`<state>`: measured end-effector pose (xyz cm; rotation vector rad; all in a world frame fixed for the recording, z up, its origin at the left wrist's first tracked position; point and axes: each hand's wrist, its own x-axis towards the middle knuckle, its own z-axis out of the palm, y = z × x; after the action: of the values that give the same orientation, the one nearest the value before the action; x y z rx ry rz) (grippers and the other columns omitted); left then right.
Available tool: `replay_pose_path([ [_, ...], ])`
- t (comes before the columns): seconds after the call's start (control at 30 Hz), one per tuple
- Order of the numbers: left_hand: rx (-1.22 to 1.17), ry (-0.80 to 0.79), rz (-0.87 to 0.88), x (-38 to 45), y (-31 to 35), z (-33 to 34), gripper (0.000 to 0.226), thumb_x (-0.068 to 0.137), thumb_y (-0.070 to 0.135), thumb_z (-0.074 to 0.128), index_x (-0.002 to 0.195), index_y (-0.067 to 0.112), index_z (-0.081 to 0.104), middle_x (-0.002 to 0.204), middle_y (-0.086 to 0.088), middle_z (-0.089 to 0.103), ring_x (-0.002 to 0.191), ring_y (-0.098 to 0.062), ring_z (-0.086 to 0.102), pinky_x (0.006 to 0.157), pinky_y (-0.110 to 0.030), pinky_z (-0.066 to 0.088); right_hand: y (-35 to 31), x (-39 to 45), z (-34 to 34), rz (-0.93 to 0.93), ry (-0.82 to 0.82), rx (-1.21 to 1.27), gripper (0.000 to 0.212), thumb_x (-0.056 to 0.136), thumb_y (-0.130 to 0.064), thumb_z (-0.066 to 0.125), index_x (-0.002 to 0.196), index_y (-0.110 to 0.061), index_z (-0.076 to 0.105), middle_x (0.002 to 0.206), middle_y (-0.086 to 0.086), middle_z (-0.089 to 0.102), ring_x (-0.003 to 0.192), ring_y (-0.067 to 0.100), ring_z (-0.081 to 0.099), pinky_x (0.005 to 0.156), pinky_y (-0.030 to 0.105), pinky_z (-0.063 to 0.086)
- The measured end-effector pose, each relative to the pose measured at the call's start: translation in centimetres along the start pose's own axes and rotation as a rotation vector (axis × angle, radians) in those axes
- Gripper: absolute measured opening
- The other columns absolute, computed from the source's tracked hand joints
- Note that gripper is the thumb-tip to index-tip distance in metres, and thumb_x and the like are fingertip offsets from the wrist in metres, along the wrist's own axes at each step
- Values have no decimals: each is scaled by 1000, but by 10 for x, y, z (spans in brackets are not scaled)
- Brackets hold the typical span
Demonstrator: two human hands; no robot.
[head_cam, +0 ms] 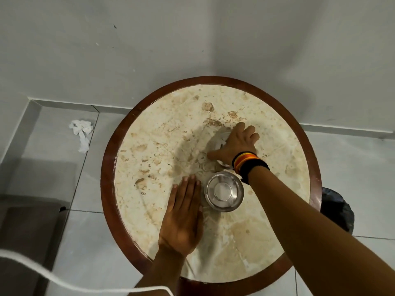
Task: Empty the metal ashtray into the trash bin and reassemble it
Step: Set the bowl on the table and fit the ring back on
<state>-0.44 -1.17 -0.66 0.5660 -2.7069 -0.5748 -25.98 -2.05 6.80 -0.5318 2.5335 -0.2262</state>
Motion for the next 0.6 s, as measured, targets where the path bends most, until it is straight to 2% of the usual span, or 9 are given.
replay_pose_path([
  [0.13, 34, 2, 4, -1, 1, 0, 58, 106, 15, 47, 160, -7, 39, 172, -25, 36, 163, -41, 30, 126, -64, 36, 4, -14, 15, -94, 215, 83, 97, 52, -61, 83, 122, -12, 38, 119, 9, 35, 112, 31, 37, 83, 50, 54],
  [0.23, 88, -18, -3, -1, 1, 0, 58, 107, 17, 44, 161, -6, 38, 172, -24, 35, 164, -40, 29, 126, -63, 37, 12, -15, 21, -89, 277, 170, 96, 51, -64, 82, 121, -13, 41, 115, 7, 34, 107, 26, 36, 84, 43, 50],
  [0.33, 142, -59, -20, 0, 1, 0, 60, 110, 23, 37, 164, -3, 35, 175, -21, 31, 166, -36, 25, 129, -59, 34, 19, -13, 21, -95, 277, 254, 97, 51, -62, 84, 124, -17, 39, 111, 2, 29, 103, 18, 28, 85, 40, 48],
  [0.47, 228, -133, -54, 1, 1, 3, 63, 111, 28, 28, 168, 0, 24, 179, -18, 21, 168, -33, 17, 133, -53, 25, 20, -17, 12, -187, 295, 343, 80, 57, -54, 78, 119, -23, 39, 112, -1, 32, 104, 17, 33, 91, 48, 50],
  [0.53, 225, -143, -81, 2, 2, 4, 64, 110, 27, 27, 168, 1, 24, 179, -16, 22, 168, -32, 18, 133, -52, 22, 22, -32, 0, -271, 234, 348, 78, 62, -48, 81, 125, -23, 42, 116, -1, 36, 109, 17, 37, 95, 47, 51],
  [0.6, 210, -149, -91, 2, 3, 4, 63, 109, 27, 28, 166, 0, 29, 177, -17, 27, 166, -33, 23, 131, -53, 26, 26, -59, -13, -411, 141, 266, 80, 65, -46, 82, 132, -23, 43, 128, 1, 40, 118, 20, 40, 101, 46, 49],
])
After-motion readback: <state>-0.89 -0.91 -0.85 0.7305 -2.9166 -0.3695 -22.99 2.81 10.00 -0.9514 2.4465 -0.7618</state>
